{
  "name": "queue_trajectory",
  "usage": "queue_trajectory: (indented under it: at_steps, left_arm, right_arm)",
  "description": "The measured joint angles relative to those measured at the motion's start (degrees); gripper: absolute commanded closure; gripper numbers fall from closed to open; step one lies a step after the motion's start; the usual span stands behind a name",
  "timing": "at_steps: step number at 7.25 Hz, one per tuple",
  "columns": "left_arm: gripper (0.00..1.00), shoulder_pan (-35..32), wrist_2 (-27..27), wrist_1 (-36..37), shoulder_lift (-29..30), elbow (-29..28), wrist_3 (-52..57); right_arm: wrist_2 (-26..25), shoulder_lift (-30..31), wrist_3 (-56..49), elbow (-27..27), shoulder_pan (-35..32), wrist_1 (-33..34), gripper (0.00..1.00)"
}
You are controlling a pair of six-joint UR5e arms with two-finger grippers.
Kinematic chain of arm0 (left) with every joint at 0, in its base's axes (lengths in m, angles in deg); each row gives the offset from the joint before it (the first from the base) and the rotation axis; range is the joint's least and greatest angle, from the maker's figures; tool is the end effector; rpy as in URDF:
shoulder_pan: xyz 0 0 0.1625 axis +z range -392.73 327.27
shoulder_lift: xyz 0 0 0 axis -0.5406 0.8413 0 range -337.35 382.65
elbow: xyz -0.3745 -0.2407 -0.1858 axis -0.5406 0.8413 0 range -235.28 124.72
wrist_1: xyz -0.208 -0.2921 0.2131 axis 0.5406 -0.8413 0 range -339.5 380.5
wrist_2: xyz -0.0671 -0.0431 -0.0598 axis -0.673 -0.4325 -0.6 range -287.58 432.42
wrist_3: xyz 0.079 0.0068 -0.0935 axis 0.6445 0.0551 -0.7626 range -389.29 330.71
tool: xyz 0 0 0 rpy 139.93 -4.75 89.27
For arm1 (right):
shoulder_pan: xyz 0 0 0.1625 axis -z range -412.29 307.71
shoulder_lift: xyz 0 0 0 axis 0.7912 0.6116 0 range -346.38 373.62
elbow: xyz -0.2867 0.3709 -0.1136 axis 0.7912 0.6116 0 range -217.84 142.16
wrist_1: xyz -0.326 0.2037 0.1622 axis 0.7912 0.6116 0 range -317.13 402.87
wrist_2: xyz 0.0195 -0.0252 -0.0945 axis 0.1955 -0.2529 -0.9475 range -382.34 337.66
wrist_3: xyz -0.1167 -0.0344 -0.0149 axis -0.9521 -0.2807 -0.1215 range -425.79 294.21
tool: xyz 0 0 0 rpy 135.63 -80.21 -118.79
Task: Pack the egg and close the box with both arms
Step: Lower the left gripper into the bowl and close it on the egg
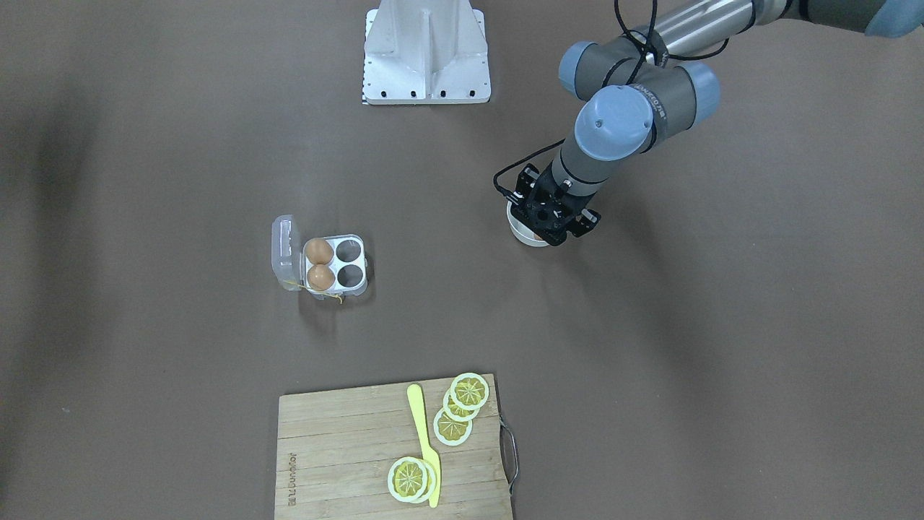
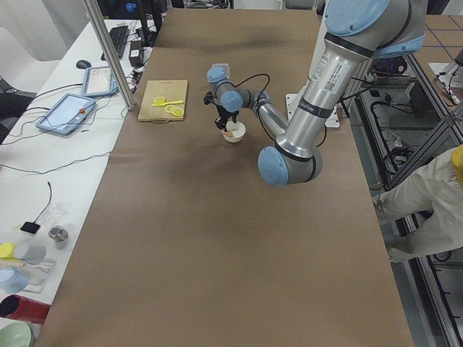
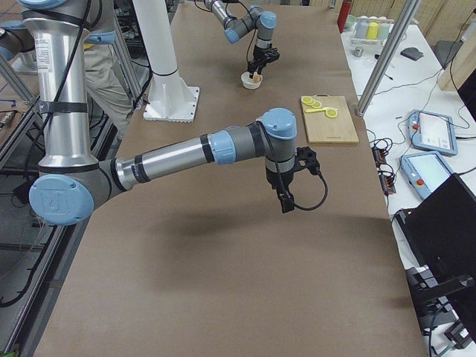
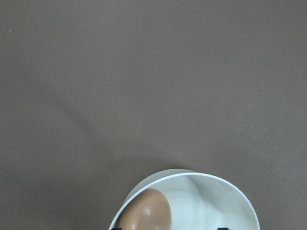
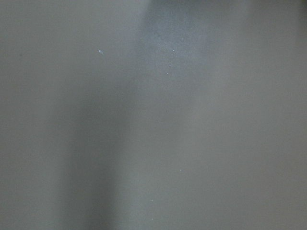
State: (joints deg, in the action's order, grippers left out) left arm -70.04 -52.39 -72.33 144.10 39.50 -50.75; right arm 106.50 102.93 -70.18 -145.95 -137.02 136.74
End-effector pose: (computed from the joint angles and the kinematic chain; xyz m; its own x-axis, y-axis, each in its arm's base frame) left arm 0.5273 -0.4816 0.3558 0.4229 0.6384 -0.6431 -0.4972 0.7568 0.4243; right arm 0.0101 -0.5041 0.5840 0.7517 -0.3054 0.5846 0.1469 0.9416 0.3030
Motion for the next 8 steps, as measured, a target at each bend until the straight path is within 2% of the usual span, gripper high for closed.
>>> queue_trajectory:
  at_steps: [8]
  left_arm:
    - [0.27,0.76,0.0,-0.85,-0.39,-0.71,0.45]
  right_arm:
    - [0.0,0.07,0.05,-0.22,0.0,0.0,0.0]
